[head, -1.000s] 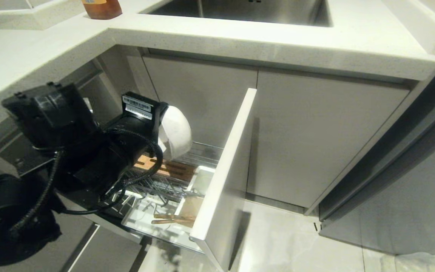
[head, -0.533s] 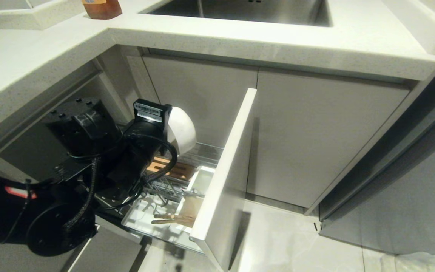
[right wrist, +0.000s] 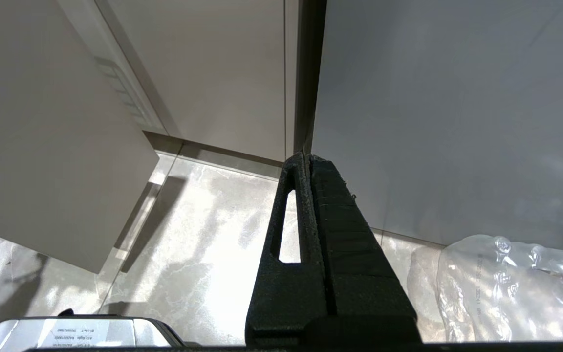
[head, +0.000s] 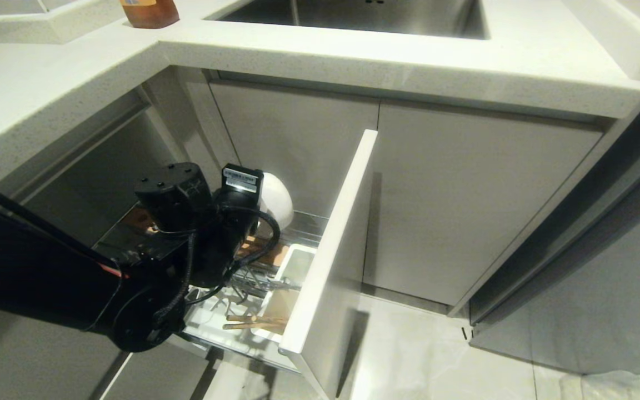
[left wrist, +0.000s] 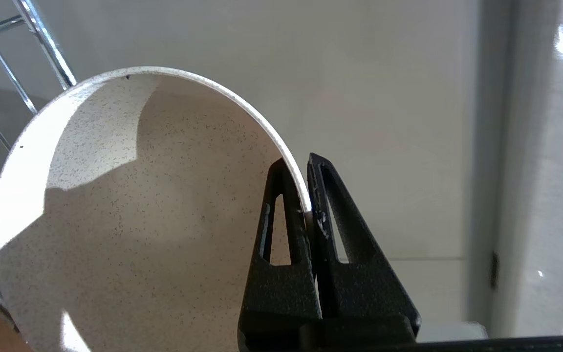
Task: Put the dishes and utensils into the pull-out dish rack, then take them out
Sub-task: Pick up the bowl and place it in the cupboard
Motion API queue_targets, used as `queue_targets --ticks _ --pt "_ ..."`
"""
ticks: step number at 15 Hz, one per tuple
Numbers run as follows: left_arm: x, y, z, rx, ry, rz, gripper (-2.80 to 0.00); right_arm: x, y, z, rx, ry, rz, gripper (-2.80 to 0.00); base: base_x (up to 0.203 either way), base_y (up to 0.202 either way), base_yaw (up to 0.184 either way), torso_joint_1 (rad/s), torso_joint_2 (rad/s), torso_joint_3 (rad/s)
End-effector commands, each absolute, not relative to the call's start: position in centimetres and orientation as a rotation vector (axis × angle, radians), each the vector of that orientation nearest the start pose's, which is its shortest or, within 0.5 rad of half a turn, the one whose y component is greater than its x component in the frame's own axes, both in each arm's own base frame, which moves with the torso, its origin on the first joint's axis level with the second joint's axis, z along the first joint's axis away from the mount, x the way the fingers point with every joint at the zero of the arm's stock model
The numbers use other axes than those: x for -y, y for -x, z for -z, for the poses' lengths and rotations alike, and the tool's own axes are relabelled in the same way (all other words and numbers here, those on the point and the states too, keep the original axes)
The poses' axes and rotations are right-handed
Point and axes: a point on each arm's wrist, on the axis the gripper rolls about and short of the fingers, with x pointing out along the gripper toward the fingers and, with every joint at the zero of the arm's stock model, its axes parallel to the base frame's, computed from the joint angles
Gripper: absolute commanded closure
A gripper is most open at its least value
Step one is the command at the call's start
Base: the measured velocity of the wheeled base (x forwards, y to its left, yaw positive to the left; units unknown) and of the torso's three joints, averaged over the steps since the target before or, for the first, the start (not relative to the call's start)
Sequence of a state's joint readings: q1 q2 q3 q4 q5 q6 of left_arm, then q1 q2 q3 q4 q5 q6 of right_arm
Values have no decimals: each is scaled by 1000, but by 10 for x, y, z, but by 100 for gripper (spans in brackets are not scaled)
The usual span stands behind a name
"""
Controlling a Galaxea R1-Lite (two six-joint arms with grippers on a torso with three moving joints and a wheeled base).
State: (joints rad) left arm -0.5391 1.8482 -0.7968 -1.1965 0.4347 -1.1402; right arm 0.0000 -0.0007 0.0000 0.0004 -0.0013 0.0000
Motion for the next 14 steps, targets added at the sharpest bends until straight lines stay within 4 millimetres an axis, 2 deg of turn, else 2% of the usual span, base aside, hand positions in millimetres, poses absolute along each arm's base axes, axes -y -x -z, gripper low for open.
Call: queue_targets --ticks 1,8,14 --pt "167 -300 -182 77 1224 175 0 0 23 -75 -2 0 2 0 0 0 0 0 0 0" --pt "165 -318 -173 96 1244 151 0 0 23 -75 -1 0 0 0 0 0 0 0 0 0" --pt "164 -321 -169 92 1273 139 0 0 23 -75 0 0 2 0 0 0 0 0 0 0"
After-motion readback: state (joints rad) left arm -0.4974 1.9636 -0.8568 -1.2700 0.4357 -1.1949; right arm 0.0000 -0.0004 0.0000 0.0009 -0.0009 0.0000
